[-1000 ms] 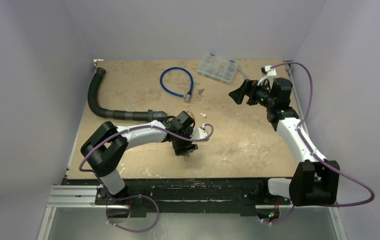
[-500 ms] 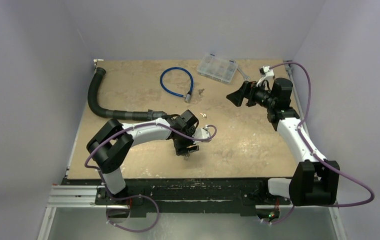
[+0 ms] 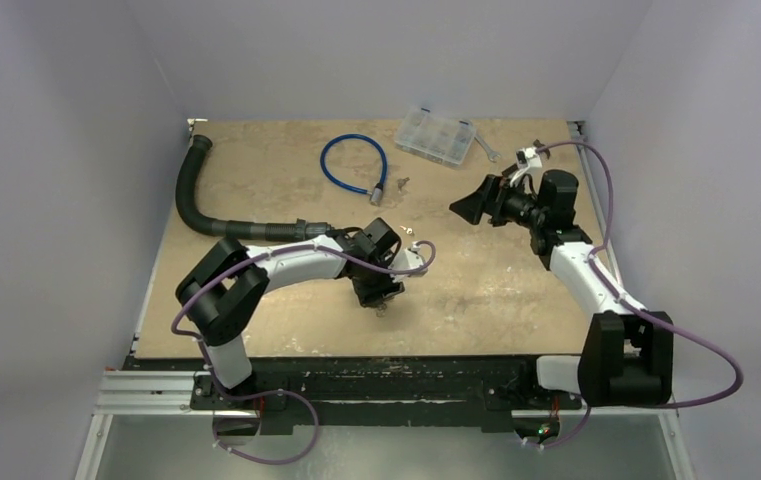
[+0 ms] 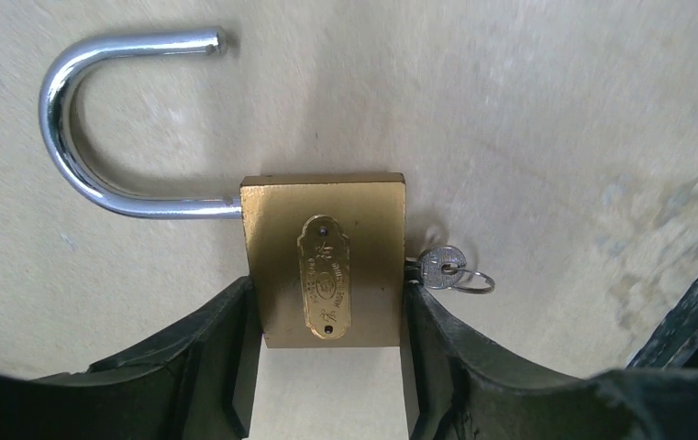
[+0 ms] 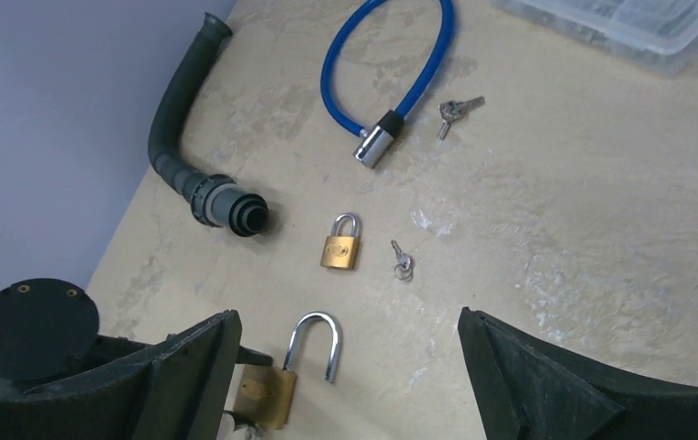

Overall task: Lock with the key
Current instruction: Pick up the lock from the center of the board.

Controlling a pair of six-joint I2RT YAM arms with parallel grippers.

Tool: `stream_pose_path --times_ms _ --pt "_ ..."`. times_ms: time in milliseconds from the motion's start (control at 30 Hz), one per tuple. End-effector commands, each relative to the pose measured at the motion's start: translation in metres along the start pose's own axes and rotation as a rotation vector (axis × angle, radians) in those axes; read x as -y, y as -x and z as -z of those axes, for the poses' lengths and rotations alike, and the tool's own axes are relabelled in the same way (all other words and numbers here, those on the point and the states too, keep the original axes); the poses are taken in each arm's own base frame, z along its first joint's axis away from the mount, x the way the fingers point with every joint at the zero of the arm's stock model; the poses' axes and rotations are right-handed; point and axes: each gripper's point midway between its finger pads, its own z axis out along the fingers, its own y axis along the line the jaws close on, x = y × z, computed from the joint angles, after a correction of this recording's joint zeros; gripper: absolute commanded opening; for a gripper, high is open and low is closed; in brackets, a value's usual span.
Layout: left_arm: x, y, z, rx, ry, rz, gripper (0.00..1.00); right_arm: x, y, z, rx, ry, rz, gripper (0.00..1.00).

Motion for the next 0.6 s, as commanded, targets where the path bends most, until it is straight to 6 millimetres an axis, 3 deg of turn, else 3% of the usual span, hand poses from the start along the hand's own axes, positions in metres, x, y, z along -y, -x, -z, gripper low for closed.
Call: stream_pose_path --times_ms 0,133,267,467,567 --pt "-0.011 0.082 0.032 0.346 0.064 0.078 0.00 -0.004 -0.008 -0.006 0.005 0.059 -0.084 0.99" --pt "-0.023 0.107 0.051 0.459 0.126 0.092 0.00 -0.004 -0.029 -0.013 -0.044 0.101 -0.163 0.99" --pt "-0.028 0.120 0.054 0.497 0.135 0.105 0.00 -0.007 -0.055 -0.019 -0.105 0.125 -0.192 0.99" --pt "-0.036 0.146 0.071 0.568 0.157 0.129 0.00 -0.039 -0.085 -0.032 -0.192 0.222 -0.182 0.98" --pt "-0.038 0.154 0.079 0.587 0.160 0.138 0.00 -0.042 -0.095 -0.037 -0.222 0.227 -0.184 0.93"
